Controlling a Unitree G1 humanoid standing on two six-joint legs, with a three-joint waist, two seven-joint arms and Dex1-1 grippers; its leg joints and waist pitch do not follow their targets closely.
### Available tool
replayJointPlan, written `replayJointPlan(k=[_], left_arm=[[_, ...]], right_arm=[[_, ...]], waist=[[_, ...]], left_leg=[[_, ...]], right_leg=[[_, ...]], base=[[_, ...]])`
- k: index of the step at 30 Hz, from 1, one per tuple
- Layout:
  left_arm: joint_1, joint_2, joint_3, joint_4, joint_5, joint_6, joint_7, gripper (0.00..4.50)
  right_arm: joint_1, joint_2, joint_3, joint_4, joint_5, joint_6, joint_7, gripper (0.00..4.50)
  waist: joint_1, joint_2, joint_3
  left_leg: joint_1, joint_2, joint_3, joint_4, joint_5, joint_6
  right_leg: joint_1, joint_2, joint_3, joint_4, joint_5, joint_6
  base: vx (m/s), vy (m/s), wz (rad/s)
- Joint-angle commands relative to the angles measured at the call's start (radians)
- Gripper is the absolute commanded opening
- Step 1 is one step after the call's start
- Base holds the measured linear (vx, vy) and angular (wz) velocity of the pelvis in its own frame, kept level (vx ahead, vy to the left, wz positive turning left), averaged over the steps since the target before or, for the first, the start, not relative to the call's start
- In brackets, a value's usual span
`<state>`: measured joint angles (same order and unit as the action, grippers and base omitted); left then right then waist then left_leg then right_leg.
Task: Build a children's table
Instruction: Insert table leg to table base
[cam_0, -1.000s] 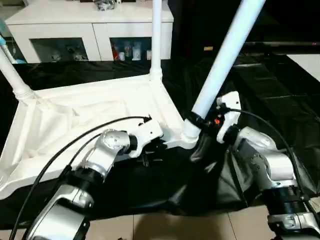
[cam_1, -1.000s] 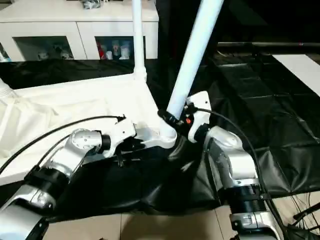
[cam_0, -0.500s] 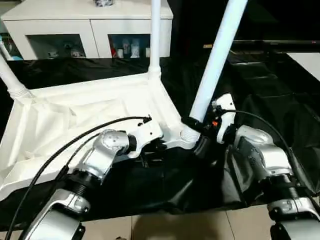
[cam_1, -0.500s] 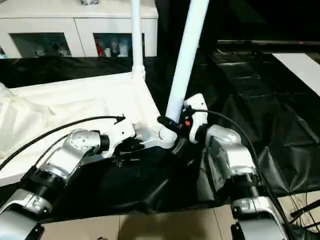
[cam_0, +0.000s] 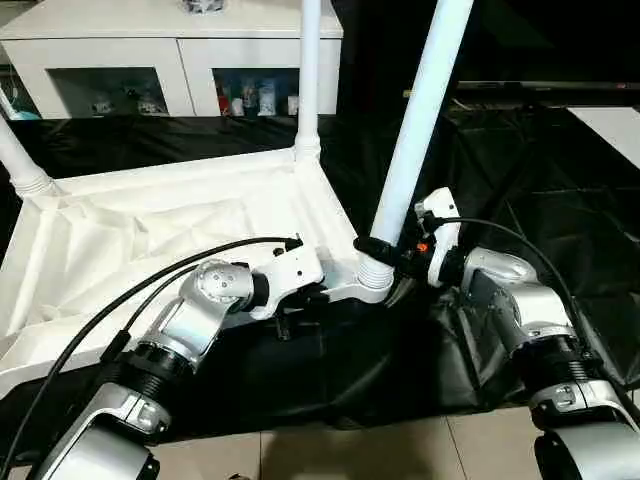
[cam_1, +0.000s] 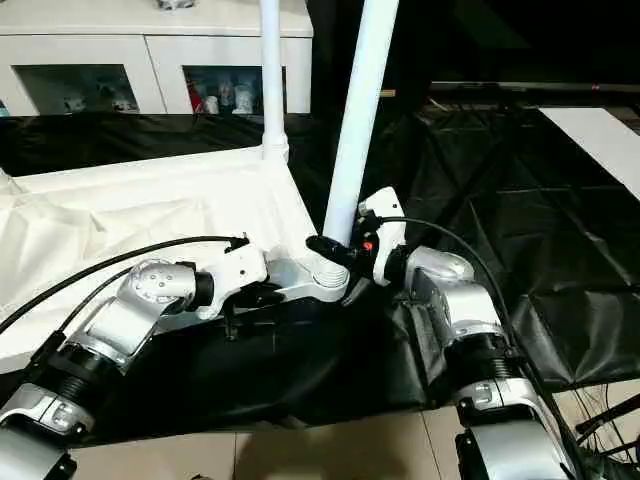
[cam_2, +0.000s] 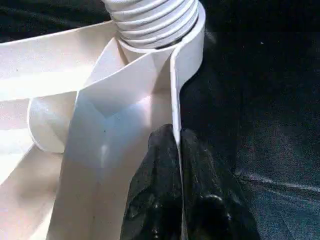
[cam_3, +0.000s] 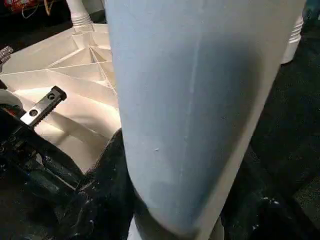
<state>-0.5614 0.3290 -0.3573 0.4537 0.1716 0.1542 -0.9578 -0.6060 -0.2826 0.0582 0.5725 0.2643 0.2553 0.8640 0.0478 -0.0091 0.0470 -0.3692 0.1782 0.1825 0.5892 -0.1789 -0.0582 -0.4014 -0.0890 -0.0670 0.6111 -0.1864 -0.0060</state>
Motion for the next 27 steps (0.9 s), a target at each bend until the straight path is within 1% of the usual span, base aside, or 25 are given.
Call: replayJointPlan(k=[1, 3, 5, 10, 12, 14, 16, 17, 19, 20, 21, 22, 23, 24, 25, 26, 27], left_arm=[[0.028, 0.018, -0.052, 0.021, 0.036, 0.020, -0.040, 0.00], [0.026, 0.019, -0.052, 0.020, 0.037, 0.020, -0.039, 0.00], [0.022, 0.020, -0.054, 0.022, 0.037, 0.020, -0.034, 0.00], [0.018, 0.021, -0.053, 0.027, 0.033, 0.019, -0.028, 0.00], [0.014, 0.022, -0.048, 0.037, 0.030, 0.017, -0.021, 0.00], [0.011, 0.022, -0.045, 0.043, 0.030, 0.017, -0.016, 0.00], [0.006, 0.022, -0.041, 0.051, 0.028, 0.015, -0.012, 0.00], [0.004, 0.023, -0.040, 0.052, 0.027, 0.015, -0.012, 0.00], [0.000, 0.023, -0.038, 0.059, 0.027, 0.013, -0.012, 0.00], [-0.002, 0.023, -0.038, 0.062, 0.027, 0.011, -0.011, 0.00], [-0.004, 0.023, -0.037, 0.065, 0.027, 0.010, -0.009, 0.00], [-0.005, 0.023, -0.037, 0.067, 0.027, 0.009, -0.008, 0.00], [-0.008, 0.022, -0.037, 0.071, 0.027, 0.007, -0.006, 0.00], [-0.010, 0.021, -0.036, 0.074, 0.027, 0.006, -0.004, 0.00], [-0.015, 0.019, -0.036, 0.081, 0.027, 0.003, -0.001, 0.00], [-0.017, 0.019, -0.036, 0.084, 0.027, 0.002, 0.000, 0.00], [-0.018, 0.018, -0.036, 0.085, 0.027, 0.002, 0.000, 0.00]], right_arm=[[-0.013, -0.008, 0.002, 0.029, -0.012, 0.006, 0.003, 1.86], [-0.013, -0.007, -0.003, 0.035, -0.012, 0.003, 0.001, 1.86], [-0.012, -0.001, -0.019, 0.044, -0.003, 0.000, -0.005, 1.86], [-0.004, 0.006, -0.045, 0.058, 0.012, -0.015, -0.015, 1.86], [0.023, 0.015, -0.070, 0.062, 0.030, -0.033, -0.025, 1.86], [0.040, 0.023, -0.083, 0.058, 0.039, -0.042, -0.029, 1.86], [0.070, 0.037, -0.100, 0.059, 0.050, -0.065, -0.041, 1.86], [0.076, 0.040, -0.102, 0.060, 0.051, -0.072, -0.043, 1.86], [0.093, 0.053, -0.118, 0.066, 0.065, -0.090, -0.050, 1.86], [0.097, 0.057, -0.123, 0.068, 0.066, -0.097, -0.052, 1.86], [0.103, 0.060, -0.125, 0.068, 0.064, -0.109, -0.053, 1.86], [0.107, 0.062, -0.126, 0.069, 0.063, -0.119, -0.054, 1.86], [0.116, 0.066, -0.130, 0.070, 0.061, -0.137, -0.059, 1.86], [0.122, 0.069, -0.133, 0.071, 0.061, -0.150, -0.063, 1.86], [0.139, 0.075, -0.135, 0.072, 0.055, -0.185, -0.071, 1.86], [0.146, 0.078, -0.134, 0.071, 0.053, -0.197, -0.072, 1.86], [0.148, 0.079, -0.134, 0.071, 0.053, -0.199, -0.072, 1.86]], waist=[[0.005, -0.008, -0.065], [0.005, -0.008, -0.065], [0.004, -0.008, -0.065], [0.004, -0.008, -0.065], [0.006, -0.004, -0.066], [0.006, -0.005, -0.066], [0.006, 0.003, -0.064], [0.006, -0.001, -0.065], [0.008, 0.007, -0.064], [0.006, 0.004, -0.065], [0.008, 0.009, -0.065], [0.007, 0.008, -0.065], [0.007, 0.011, -0.065], [0.007, 0.010, -0.065], [0.008, 0.014, -0.065], [0.008, 0.016, -0.065], [0.008, 0.014, -0.064]], left_leg=[[0.006, 0.049, -0.014, -0.063, -0.153, 0.083], [0.007, 0.050, -0.014, -0.063, -0.161, 0.079], [0.007, 0.050, -0.014, -0.063, -0.165, 0.075], [0.007, 0.050, -0.014, -0.063, -0.167, 0.075], [0.007, 0.050, -0.015, -0.063, -0.167, 0.073], [0.007, 0.051, -0.015, -0.065, -0.172, 0.072], [0.009, 0.050, -0.016, -0.066, -0.189, 0.065], [0.009, 0.050, -0.015, -0.066, -0.200, 0.060], [0.010, 0.050, -0.017, -0.068, -0.207, 0.053], [0.010, 0.051, -0.017, -0.068, -0.210, 0.051], [0.010, 0.051, -0.018, -0.069, -0.211, 0.049], [0.009, 0.051, -0.018, -0.069, -0.212, 0.048], [0.010, 0.051, -0.018, -0.069, -0.214, 0.048], [0.011, 0.051, -0.017, -0.069, -0.219, 0.048], [0.011, 0.051, -0.019, -0.070, -0.225, 0.044], [0.011, 0.051, -0.019, -0.071, -0.236, 0.041], [0.011, 0.050, -0.018, -0.071, -0.242, 0.041]], right_leg=[[0.054, -0.060, 0.045, -0.062, -0.107, -0.265], [0.053, -0.061, 0.045, -0.062, -0.113, -0.265], [0.054, -0.061, 0.046, -0.063, -0.114, -0.265], [0.054, -0.061, 0.046, -0.063, -0.108, -0.268], [0.054, -0.062, 0.046, -0.062, -0.107, -0.267], [0.055, -0.061, 0.045, -0.063, -0.103, -0.267], [0.052, -0.061, 0.045, -0.066, -0.120, -0.266], [0.053, -0.061, 0.045, -0.068, -0.131, -0.263], [0.053, -0.061, 0.045, -0.067, -0.136, -0.262], [0.053, -0.061, 0.045, -0.068, -0.133, -0.262], [0.053, -0.061, 0.045, -0.067, -0.129, -0.263], [0.053, -0.061, 0.045, -0.067, -0.121, -0.264], [0.053, -0.060, 0.045, -0.067, -0.113, -0.267], [0.052, -0.060, 0.045, -0.068, -0.114, -0.267], [0.053, -0.061, 0.044, -0.067, -0.116, -0.268], [0.052, -0.061, 0.044, -0.069, -0.121, -0.268], [0.052, -0.059, 0.044, -0.070, -0.125, -0.266]], base=[[0.000, 0.000, 0.00], [0.000, 0.000, 0.00], [0.000, 0.000, 0.00], [0.000, 0.000, 0.00], [0.000, 0.000, 0.00], [0.000, 0.000, 0.00], [0.000, 0.000, 0.00], [0.000, 0.000, 0.00], [0.000, 0.000, 0.00], [0.000, 0.000, 0.00], [0.000, 0.000, 0.00], [0.000, 0.000, 0.00], [0.000, 0.000, 0.00], [0.000, 0.000, 0.00], [0.000, 0.000, 0.00], [0.000, 0.000, 0.00], [0.000, 0.000, 0.00]])
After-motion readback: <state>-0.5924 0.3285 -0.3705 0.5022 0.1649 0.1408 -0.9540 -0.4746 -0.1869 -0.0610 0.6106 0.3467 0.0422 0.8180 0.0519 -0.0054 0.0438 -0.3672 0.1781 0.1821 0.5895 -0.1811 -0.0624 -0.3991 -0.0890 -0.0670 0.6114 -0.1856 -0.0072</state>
